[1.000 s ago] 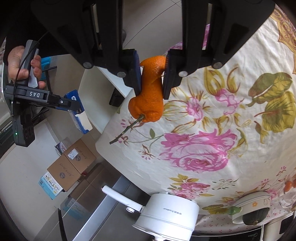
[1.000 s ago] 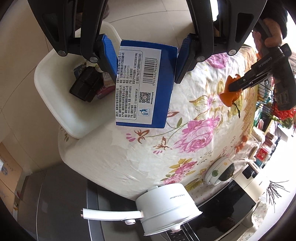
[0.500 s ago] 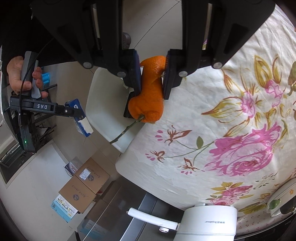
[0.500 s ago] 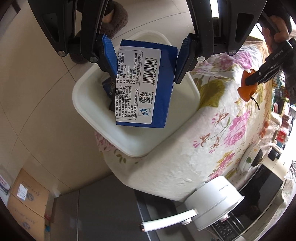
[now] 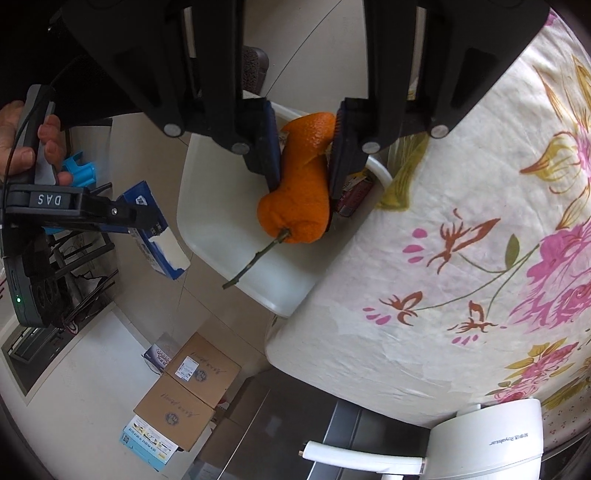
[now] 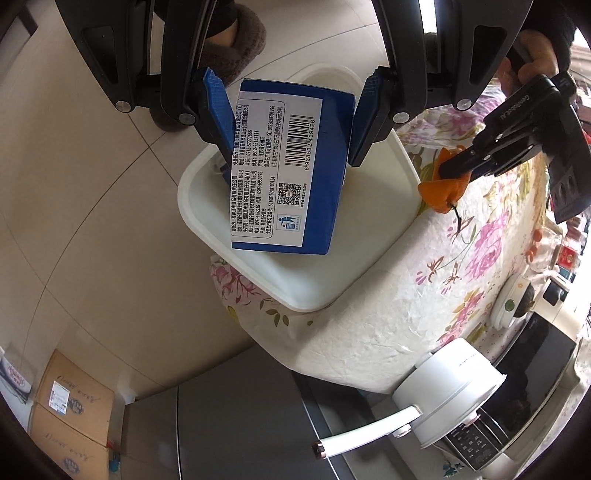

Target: Collect trash

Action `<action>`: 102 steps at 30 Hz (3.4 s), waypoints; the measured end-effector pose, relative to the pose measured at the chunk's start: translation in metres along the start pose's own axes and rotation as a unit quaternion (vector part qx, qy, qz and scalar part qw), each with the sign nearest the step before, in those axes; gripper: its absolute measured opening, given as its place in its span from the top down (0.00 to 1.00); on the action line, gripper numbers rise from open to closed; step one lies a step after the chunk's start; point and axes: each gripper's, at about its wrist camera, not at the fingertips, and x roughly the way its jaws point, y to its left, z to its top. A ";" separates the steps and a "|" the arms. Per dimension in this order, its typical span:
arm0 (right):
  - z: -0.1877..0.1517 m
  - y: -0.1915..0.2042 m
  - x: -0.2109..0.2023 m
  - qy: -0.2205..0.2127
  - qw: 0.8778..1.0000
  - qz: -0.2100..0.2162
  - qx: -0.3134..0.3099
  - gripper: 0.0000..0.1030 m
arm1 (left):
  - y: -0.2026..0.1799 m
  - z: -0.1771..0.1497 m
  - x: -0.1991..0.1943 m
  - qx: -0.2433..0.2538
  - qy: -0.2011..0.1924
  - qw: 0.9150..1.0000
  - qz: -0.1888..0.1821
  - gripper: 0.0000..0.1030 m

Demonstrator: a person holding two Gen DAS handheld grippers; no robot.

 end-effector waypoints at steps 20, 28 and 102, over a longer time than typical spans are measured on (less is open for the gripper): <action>0.005 0.023 0.007 -0.004 1.000 -0.001 -0.003 0.42 | 0.029 -0.026 -0.065 -0.052 -0.022 0.996 0.062 0.03; 0.002 0.042 0.003 -0.011 1.000 -0.012 0.001 0.23 | 0.039 -0.050 -0.100 -0.072 -0.042 0.990 0.112 0.01; -0.107 0.178 -0.093 -0.227 0.952 -0.056 -0.196 0.11 | 0.018 -0.120 -0.217 -0.123 -0.197 0.931 0.282 0.01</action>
